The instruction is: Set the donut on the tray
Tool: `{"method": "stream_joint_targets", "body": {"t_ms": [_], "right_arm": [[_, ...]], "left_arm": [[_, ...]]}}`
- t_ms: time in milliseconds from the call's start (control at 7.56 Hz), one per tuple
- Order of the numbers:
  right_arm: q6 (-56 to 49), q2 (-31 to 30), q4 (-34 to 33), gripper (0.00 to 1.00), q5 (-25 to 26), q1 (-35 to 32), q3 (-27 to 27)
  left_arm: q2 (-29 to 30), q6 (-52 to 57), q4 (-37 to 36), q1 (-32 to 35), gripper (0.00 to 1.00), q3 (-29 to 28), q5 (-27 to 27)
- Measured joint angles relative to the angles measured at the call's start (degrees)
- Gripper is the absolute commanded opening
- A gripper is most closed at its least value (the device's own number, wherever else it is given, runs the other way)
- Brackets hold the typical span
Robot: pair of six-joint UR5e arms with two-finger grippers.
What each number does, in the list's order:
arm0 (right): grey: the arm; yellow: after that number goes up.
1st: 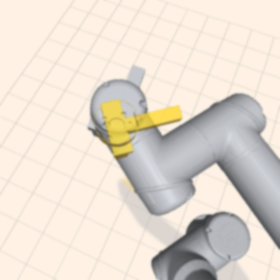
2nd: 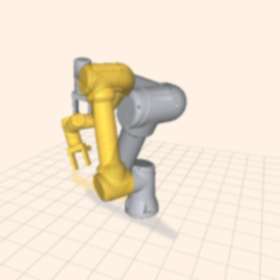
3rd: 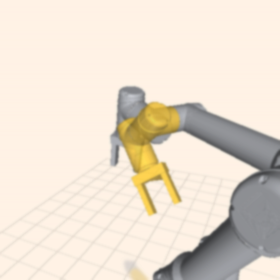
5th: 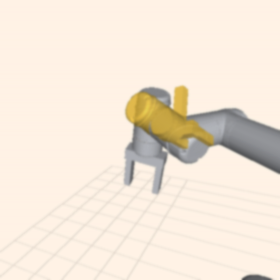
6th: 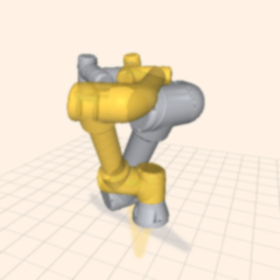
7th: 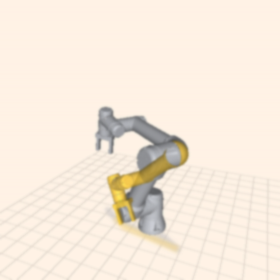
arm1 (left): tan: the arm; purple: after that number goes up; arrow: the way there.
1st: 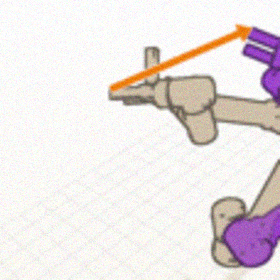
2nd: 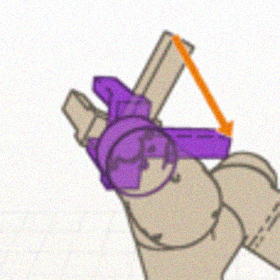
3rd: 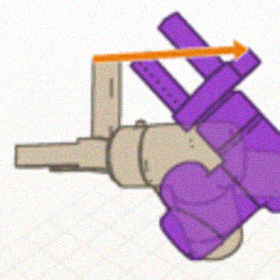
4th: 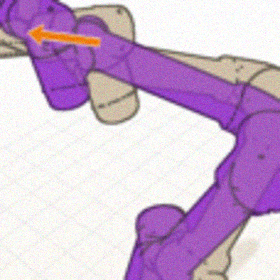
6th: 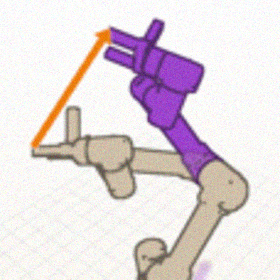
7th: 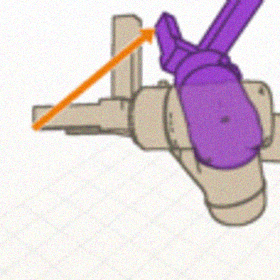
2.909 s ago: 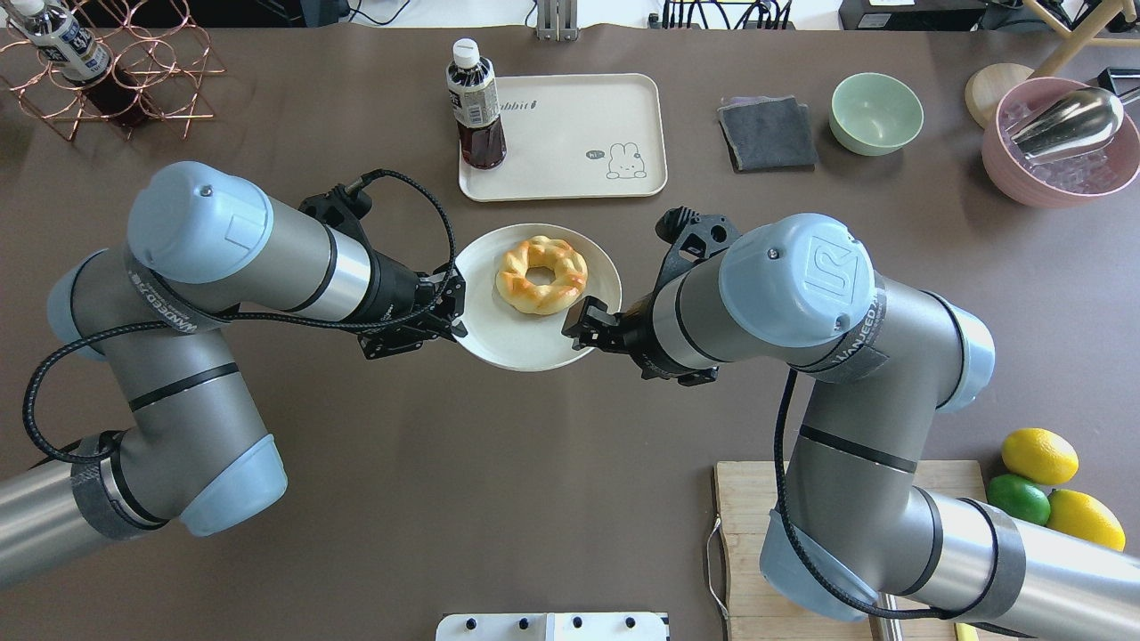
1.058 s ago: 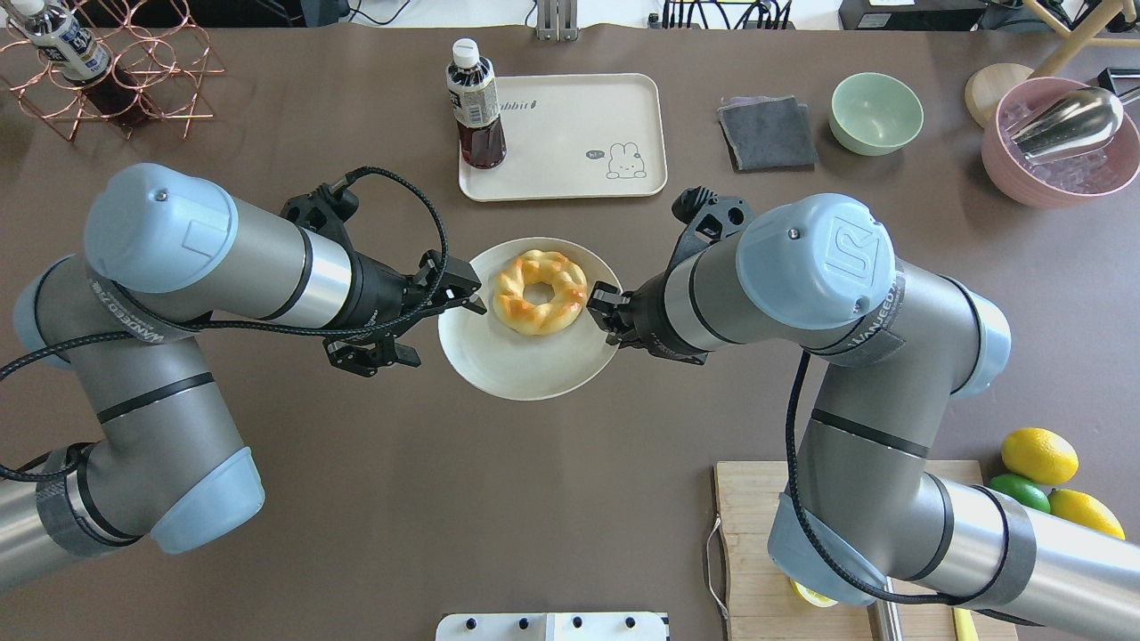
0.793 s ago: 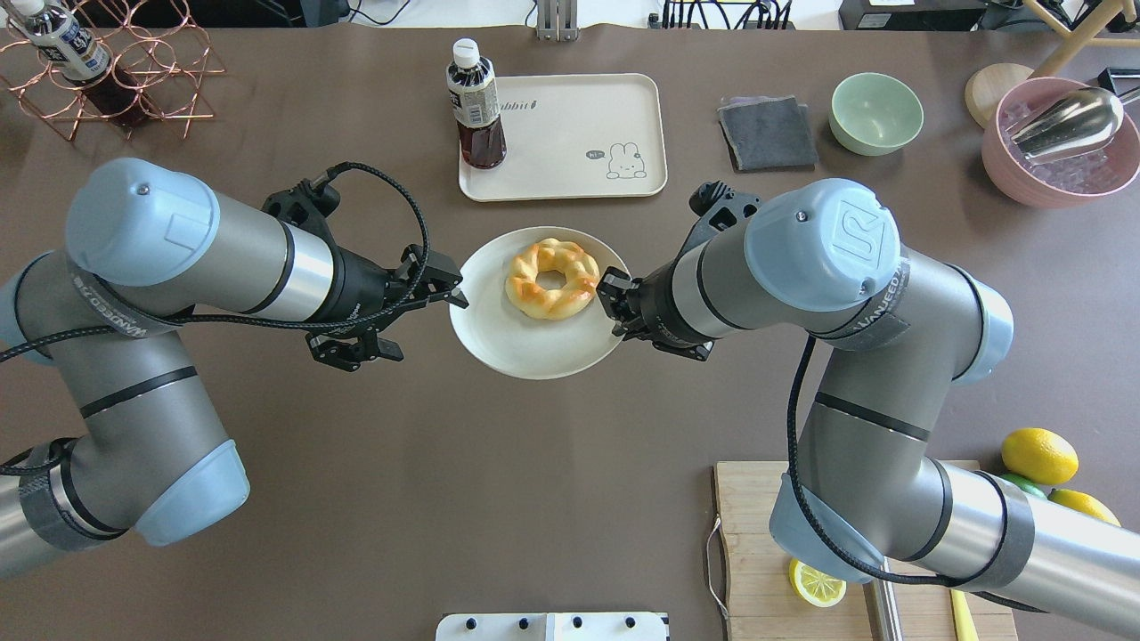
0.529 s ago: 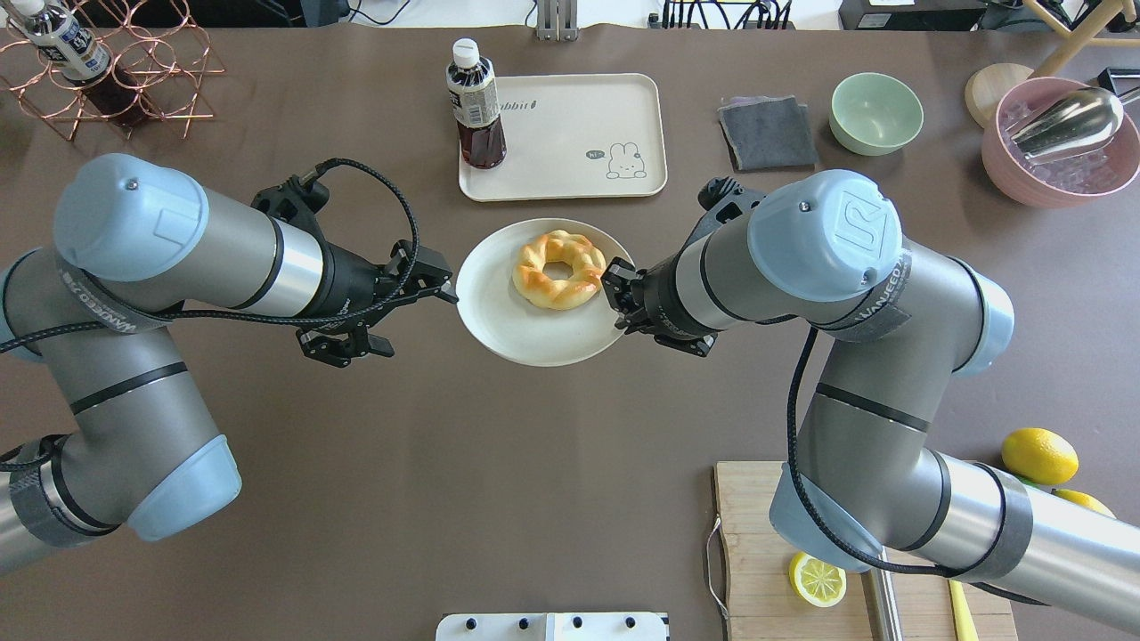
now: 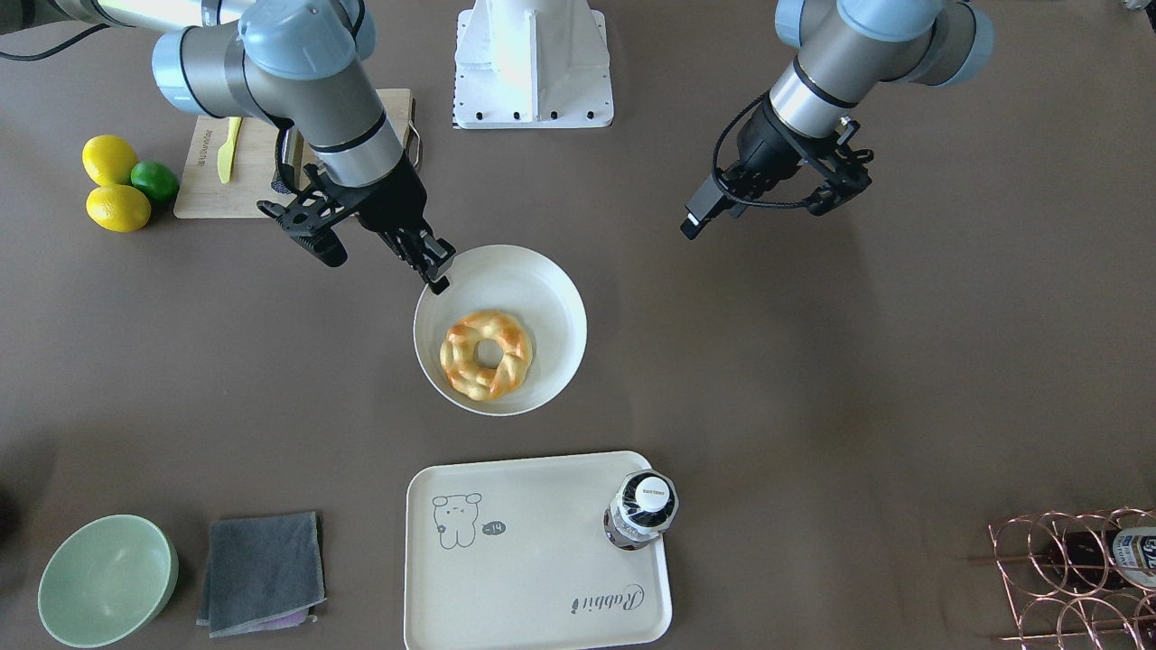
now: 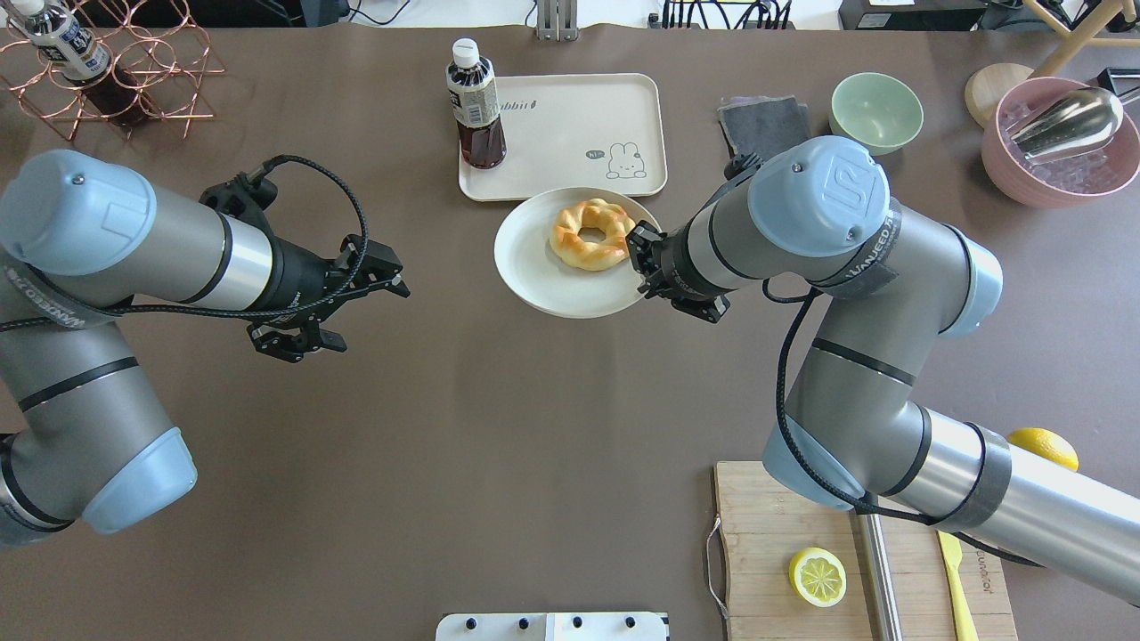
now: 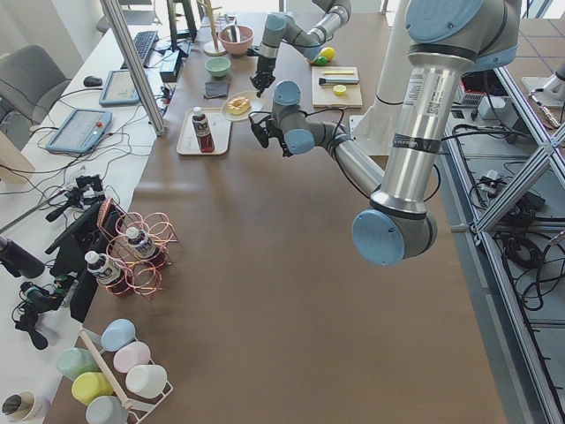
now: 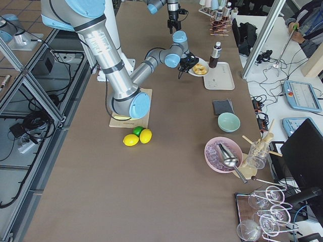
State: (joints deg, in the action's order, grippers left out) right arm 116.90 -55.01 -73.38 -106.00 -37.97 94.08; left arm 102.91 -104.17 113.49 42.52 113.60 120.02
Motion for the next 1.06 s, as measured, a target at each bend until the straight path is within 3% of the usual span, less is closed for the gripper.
{"method": "stream_joint_targets", "body": {"t_ms": [264, 661, 1058], "right_arm": [[2.58, 8.12, 1.44, 0.0, 2.74, -2.35, -13.35], [8.24, 15.25, 6.9, 0.0, 5.03, -4.72, -27.52], [9.69, 19.69, 11.33, 0.04, 5.6, -4.73, -36.49]], "left_arm": [[-8.9, 14.68, 0.02, 4.29, 0.98, 3.11, 1.75], [-18.49, 38.85, 0.13, 14.2, 0.98, 2.77, 7.96], [-23.39, 55.74, -0.08, 20.68, 0.98, 1.54, 9.56]]}}
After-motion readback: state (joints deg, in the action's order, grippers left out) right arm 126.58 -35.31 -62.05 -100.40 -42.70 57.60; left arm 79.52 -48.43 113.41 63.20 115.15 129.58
